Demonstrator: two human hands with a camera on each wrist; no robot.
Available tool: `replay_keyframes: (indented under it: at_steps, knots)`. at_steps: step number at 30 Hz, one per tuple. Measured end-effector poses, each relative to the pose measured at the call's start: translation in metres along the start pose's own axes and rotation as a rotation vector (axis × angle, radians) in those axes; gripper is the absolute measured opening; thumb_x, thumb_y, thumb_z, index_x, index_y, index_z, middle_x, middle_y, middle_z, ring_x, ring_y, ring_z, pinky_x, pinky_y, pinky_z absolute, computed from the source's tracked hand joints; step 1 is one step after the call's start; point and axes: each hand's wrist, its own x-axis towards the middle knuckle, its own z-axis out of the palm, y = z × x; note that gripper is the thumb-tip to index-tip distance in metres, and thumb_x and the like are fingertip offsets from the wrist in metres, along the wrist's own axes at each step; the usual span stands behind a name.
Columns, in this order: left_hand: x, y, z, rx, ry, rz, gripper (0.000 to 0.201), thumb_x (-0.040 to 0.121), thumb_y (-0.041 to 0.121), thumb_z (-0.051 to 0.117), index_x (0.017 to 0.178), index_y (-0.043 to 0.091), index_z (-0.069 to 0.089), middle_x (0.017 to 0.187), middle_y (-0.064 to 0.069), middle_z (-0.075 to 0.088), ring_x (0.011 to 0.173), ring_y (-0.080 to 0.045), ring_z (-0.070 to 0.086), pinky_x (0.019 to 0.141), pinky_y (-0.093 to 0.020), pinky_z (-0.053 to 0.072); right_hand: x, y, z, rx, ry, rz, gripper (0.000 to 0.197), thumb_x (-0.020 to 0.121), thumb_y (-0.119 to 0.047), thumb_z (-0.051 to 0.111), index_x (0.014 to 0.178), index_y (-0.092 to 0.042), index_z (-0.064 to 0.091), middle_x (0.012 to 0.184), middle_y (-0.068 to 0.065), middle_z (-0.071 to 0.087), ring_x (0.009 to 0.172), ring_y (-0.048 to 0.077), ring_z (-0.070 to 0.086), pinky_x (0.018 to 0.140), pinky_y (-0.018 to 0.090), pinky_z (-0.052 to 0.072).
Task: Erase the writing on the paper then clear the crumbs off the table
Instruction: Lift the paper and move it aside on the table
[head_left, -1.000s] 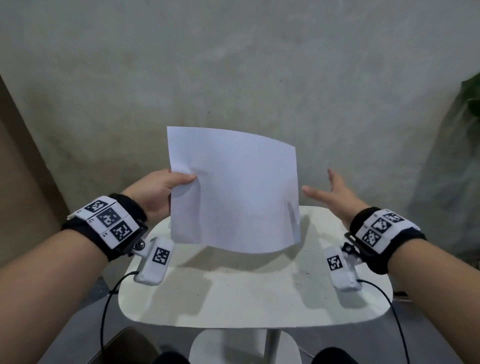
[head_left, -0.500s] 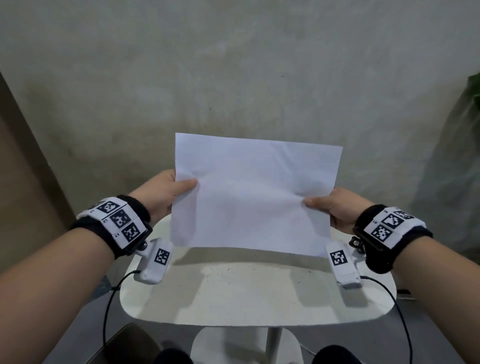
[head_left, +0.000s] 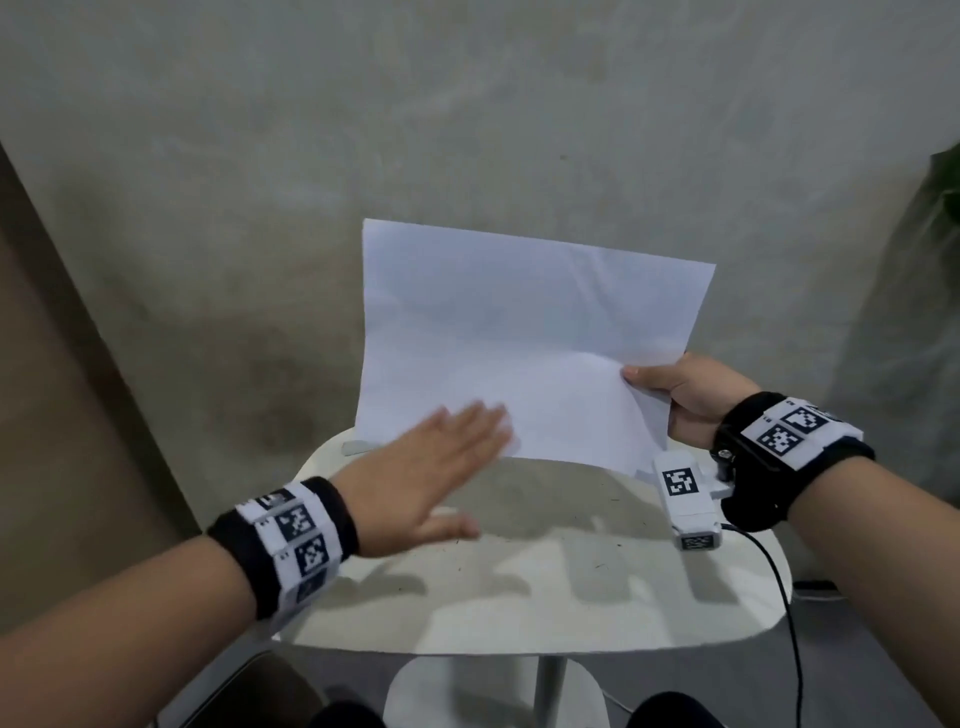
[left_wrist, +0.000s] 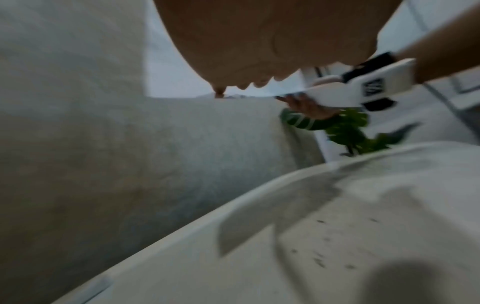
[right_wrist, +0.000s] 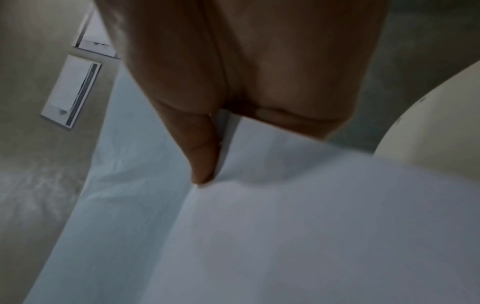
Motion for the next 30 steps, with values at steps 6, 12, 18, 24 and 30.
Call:
replay_keyframes:
  at_steps: [6, 12, 18, 24, 30]
  knots:
    - [0.023, -0.005, -0.017, -0.005, 0.094, -0.278, 0.081, 0.09, 0.073, 0.012, 0.153, 0.026, -0.008, 0.161, -0.006, -0.014, 0.148, -0.02, -0.016, 0.118, -0.051, -0.001, 0.002, -0.001, 0.007, -0.067, 0.033, -0.007, 0.021, 0.093, 0.008, 0.048, 0.104, -0.002, 0.063, 0.086, 0.004, 0.075, 0.077, 0.014, 0.073, 0.081, 0.026, 0.058]
    - [0.039, 0.021, -0.014, 0.03, 0.044, 0.206, 0.071, 0.093, 0.065, 0.026, 0.153, 0.03, 0.011, 0.162, -0.005, 0.001, 0.149, -0.023, -0.001, 0.119, -0.043, 0.001, 0.006, -0.004, 0.01, -0.099, 0.068, 0.0, 0.023, 0.092, 0.007, 0.05, 0.11, -0.002, 0.063, 0.115, 0.012, 0.066, 0.098, 0.023, 0.065, 0.099, 0.037, 0.048]
    - [0.035, 0.009, -0.011, -0.175, -0.085, 0.003, 0.079, 0.09, 0.072, 0.021, 0.154, 0.031, 0.001, 0.163, -0.001, -0.005, 0.15, -0.015, -0.001, 0.121, -0.039, 0.008, 0.011, 0.002, 0.002, -0.087, 0.127, 0.054, 0.027, 0.092, 0.005, 0.051, 0.117, 0.003, 0.06, 0.102, 0.013, 0.07, 0.094, 0.028, 0.066, 0.096, 0.043, 0.048]
    - [0.036, -0.009, 0.006, -0.247, -0.044, -0.215, 0.063, 0.097, 0.053, 0.037, 0.152, 0.027, 0.023, 0.159, 0.002, 0.023, 0.143, -0.012, 0.023, 0.115, -0.023, 0.016, 0.028, 0.0, -0.028, -0.086, 0.39, 0.098, 0.013, 0.097, -0.003, 0.049, 0.104, 0.004, 0.057, 0.109, 0.018, 0.064, 0.078, 0.029, 0.068, 0.074, 0.041, 0.058]
    - [0.013, -0.057, 0.052, -0.022, -0.722, -0.662, 0.087, 0.091, 0.071, 0.022, 0.155, 0.016, 0.0, 0.162, -0.011, -0.005, 0.149, -0.025, 0.0, 0.119, -0.045, 0.007, 0.032, 0.001, -0.075, -0.444, 0.533, 0.225, 0.019, 0.097, -0.017, 0.053, 0.087, -0.002, 0.057, 0.069, 0.015, 0.062, 0.036, 0.015, 0.062, 0.057, 0.032, 0.06]
